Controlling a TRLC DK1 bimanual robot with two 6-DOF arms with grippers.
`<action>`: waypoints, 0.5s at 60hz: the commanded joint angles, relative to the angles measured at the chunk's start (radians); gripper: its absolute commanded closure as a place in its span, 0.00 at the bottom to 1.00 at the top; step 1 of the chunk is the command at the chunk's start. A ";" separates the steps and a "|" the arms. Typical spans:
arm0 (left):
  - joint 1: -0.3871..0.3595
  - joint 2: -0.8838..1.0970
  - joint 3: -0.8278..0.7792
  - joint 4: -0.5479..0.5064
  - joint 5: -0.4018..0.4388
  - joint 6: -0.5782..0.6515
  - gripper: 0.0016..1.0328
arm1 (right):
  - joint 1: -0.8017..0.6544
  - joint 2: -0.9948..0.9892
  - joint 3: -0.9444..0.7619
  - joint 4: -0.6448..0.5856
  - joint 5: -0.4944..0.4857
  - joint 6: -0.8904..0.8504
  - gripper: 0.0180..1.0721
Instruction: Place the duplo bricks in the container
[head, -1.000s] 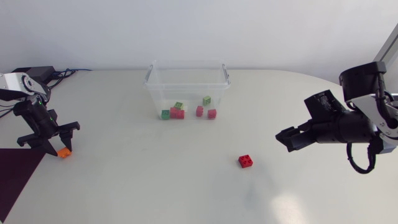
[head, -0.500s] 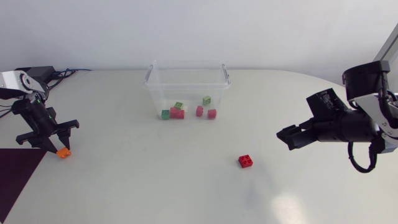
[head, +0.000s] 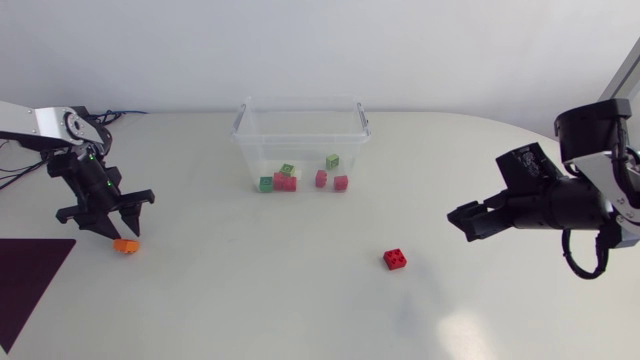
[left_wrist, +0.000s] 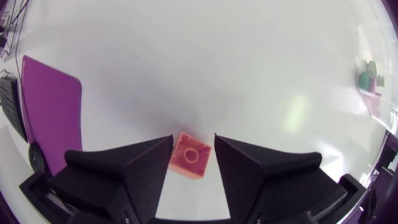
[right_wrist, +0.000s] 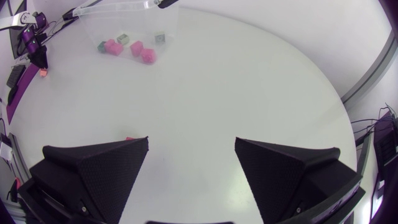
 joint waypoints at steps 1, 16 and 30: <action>-0.011 -0.036 -0.023 -0.017 0.012 0.014 0.53 | -0.006 -0.009 -0.032 0.008 -0.006 -0.022 0.04; -0.017 -0.095 -0.038 -0.028 -0.005 0.068 0.30 | -0.004 -0.009 -0.027 0.008 -0.008 -0.022 0.04; -0.038 -0.118 -0.044 -0.037 -0.042 0.237 0.22 | -0.004 -0.009 -0.032 0.008 -0.008 -0.022 0.04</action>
